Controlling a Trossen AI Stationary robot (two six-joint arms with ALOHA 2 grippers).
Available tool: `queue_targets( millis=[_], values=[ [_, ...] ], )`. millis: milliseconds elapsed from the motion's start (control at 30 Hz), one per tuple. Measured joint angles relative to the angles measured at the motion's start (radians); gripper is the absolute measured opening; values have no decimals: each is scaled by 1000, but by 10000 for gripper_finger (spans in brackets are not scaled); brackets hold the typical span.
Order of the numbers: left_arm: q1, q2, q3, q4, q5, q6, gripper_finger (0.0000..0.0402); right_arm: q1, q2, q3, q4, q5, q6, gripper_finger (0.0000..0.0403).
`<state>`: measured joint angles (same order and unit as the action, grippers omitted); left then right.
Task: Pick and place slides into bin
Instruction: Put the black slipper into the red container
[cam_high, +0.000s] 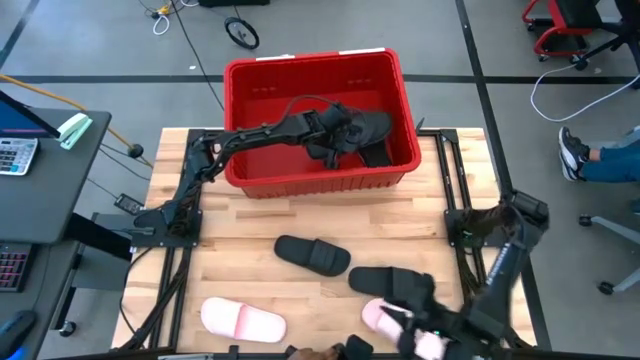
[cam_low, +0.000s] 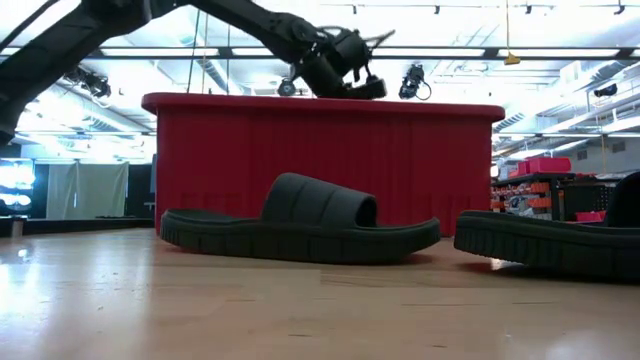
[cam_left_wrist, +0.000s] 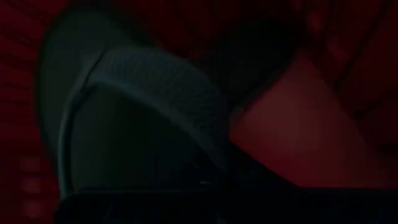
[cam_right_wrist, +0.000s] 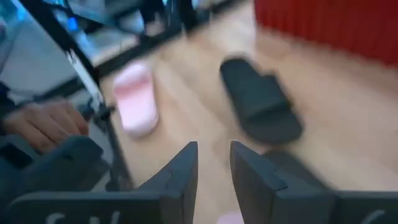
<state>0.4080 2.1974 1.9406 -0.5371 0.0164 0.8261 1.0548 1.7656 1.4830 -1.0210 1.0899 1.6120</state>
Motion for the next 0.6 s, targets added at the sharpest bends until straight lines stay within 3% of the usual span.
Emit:
queue_targets(
  millis=[133,367,600],
  values=[
    [9,28,-4,7,-5,0,6,58,4,-1,-162,125,129,100],
    [36,22,0,69,-5,-7,6,31,6,-1,-182,106,75,100],
    [55,102,-2,91,12,-55,6,35,6,-1,-186,110,62,100]
  ],
)
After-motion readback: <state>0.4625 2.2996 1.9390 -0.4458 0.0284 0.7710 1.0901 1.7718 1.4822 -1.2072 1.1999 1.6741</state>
